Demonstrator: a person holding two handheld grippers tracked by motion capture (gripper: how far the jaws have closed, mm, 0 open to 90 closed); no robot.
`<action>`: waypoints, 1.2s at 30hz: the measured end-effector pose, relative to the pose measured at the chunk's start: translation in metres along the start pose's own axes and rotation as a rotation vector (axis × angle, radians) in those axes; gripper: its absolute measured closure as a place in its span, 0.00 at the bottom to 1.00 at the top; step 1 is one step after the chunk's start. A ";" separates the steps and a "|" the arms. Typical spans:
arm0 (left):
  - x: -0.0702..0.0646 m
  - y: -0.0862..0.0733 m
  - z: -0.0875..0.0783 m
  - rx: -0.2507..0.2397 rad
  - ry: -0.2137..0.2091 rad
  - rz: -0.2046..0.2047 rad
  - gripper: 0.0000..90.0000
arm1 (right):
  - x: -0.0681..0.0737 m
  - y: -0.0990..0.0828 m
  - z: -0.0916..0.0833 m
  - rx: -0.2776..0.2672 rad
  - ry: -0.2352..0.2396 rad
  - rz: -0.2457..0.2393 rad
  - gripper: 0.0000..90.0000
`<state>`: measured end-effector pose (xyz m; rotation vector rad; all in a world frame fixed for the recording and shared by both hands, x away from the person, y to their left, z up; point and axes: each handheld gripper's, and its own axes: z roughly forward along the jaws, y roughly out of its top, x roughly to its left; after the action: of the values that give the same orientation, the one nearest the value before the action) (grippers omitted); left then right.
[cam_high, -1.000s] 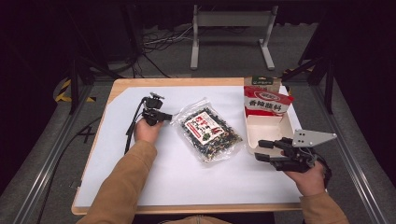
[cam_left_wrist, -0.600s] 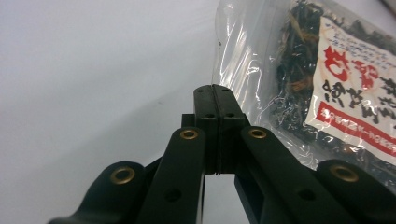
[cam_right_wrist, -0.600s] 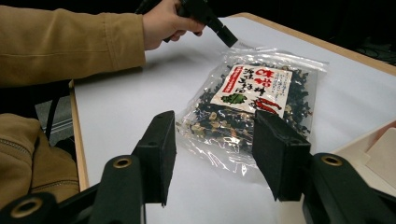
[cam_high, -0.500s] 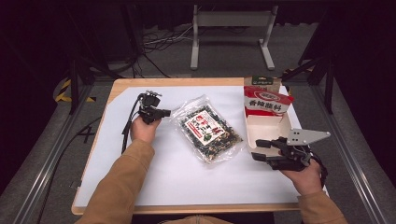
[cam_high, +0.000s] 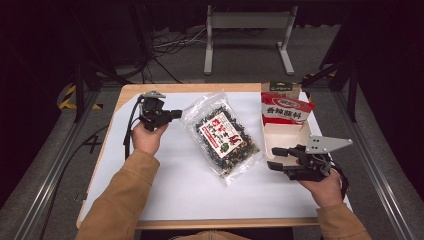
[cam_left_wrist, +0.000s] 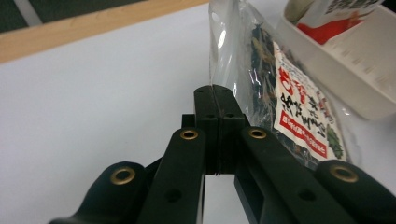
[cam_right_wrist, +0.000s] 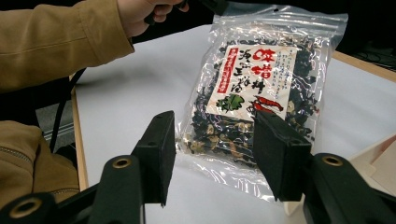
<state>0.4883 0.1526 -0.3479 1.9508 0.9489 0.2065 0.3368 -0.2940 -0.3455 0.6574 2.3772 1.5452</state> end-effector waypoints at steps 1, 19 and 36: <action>-0.005 0.002 -0.006 -0.014 -0.005 0.023 1.00 | 0.000 0.001 0.000 0.000 -0.001 -0.002 0.55; -0.087 0.014 -0.085 -0.207 -0.081 0.303 1.00 | 0.006 0.006 0.005 0.003 0.004 -0.021 0.55; -0.122 0.004 -0.108 -0.271 -0.182 0.410 1.00 | 0.002 0.033 0.012 -0.023 -0.040 -0.071 0.41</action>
<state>0.3540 0.1393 -0.2570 1.8542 0.3734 0.3648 0.3481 -0.2717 -0.3202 0.5863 2.3241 1.5140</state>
